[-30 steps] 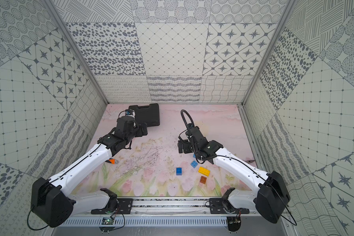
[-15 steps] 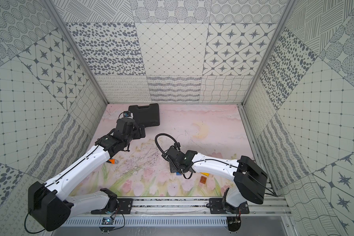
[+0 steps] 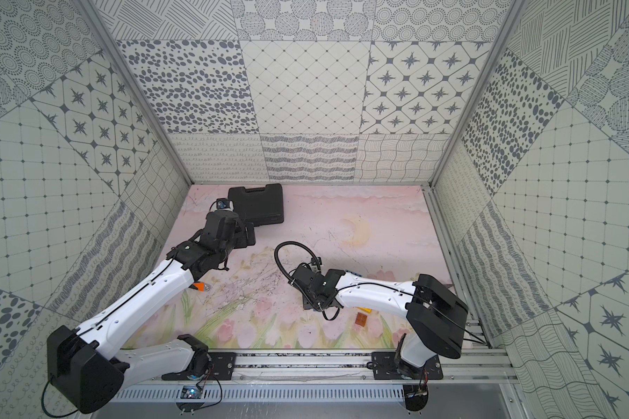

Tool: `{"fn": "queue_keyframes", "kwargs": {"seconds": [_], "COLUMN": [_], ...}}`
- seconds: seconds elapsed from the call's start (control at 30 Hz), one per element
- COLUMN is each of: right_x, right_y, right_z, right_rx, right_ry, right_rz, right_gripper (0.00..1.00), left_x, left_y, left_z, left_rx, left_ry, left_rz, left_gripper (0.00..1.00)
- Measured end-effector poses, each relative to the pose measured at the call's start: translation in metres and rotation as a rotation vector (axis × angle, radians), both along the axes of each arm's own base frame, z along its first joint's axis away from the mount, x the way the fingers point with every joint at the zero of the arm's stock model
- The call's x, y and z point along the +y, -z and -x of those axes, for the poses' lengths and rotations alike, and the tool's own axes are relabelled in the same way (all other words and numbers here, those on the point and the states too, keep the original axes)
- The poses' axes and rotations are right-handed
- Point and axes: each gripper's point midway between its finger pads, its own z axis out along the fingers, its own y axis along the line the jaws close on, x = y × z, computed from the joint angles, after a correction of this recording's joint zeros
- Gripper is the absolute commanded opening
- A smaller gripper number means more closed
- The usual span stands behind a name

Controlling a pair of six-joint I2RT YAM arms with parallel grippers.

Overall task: Assemble the letter f with lego
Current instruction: Pick up the lego brick from the center of the board.

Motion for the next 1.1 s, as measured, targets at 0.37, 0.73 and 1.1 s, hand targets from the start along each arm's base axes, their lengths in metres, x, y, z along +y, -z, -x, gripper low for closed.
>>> {"fn": "queue_keyframes", "kwargs": {"seconds": [0.37,0.73,1.1], "right_x": [-0.004,-0.005,-0.010], "right_y": [0.014,0.027,0.017], "right_z": [0.009,0.012,-0.016], "right_rx": [0.037,0.067,0.050], "right_ry": [0.019,0.019,-0.015], "right_rz": [0.024,0.049,0.047], "right_gripper": [0.56,0.35,0.27], "left_x": [0.001,0.001,0.002], "left_y": [0.002,0.002,0.004], "left_z": [0.000,0.000,0.000], "left_rx": [0.005,0.005,0.010], "left_ry": [-0.007,-0.007,-0.008], "left_rz": [-0.009,-0.010,-0.013], "left_gripper": [0.99,0.99,0.99]}}
